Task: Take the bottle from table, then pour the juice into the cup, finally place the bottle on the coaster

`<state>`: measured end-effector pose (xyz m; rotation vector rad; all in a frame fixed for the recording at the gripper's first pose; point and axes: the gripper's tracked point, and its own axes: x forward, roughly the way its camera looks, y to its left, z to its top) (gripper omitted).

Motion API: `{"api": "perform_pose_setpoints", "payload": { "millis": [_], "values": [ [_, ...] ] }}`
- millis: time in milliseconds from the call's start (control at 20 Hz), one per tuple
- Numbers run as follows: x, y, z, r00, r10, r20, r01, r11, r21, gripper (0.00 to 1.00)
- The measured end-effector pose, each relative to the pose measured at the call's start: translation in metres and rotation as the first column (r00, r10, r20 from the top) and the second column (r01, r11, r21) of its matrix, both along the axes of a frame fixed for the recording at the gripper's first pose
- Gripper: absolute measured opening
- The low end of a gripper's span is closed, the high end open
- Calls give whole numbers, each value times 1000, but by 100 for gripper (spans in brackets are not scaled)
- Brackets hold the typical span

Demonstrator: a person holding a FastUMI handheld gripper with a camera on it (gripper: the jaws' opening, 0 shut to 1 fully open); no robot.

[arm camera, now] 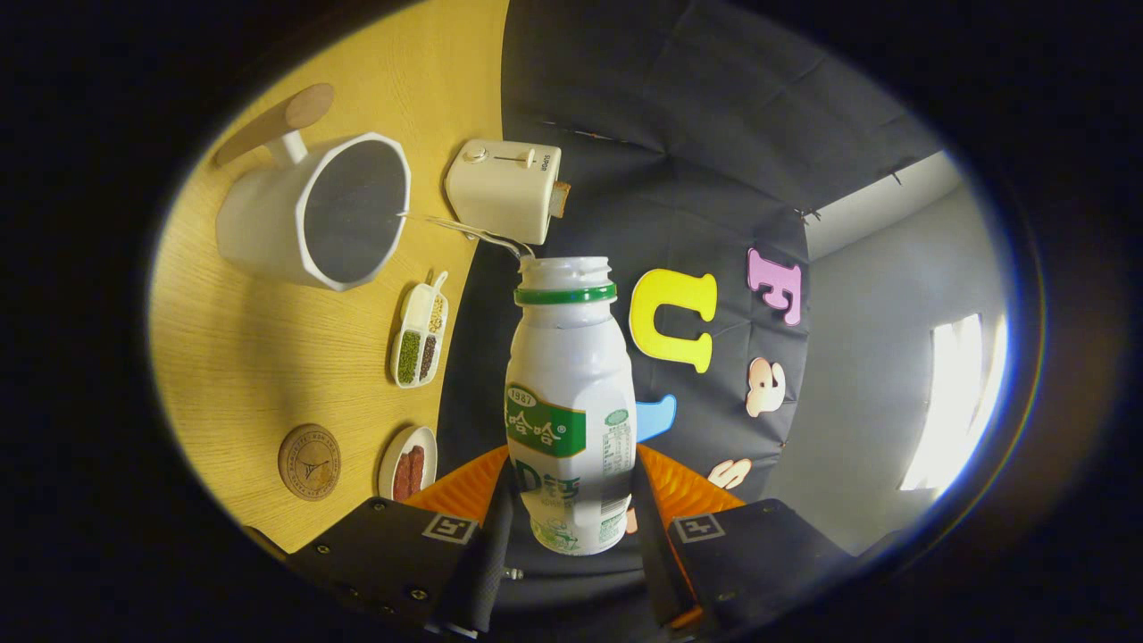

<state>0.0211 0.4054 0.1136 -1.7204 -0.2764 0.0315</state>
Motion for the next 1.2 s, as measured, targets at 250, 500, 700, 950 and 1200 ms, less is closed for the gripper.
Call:
{"api": "perform_pose_setpoints", "payload": {
  "millis": [250, 500, 700, 950, 1200],
  "values": [
    [-1, 1, 3, 1000, 2, 14, -2, 1000, -25, 65],
    [-2, 2, 5, 1000, 7, 23, -6, 999, -35, 65],
    [-2, 4, 7, 1000, 7, 30, -6, 999, -48, 65],
    [-3, 4, 10, 999, 8, 41, -5, 998, -69, 65],
    [-2, 4, 10, 998, 12, 55, -7, 996, -92, 65]
  ]
}}
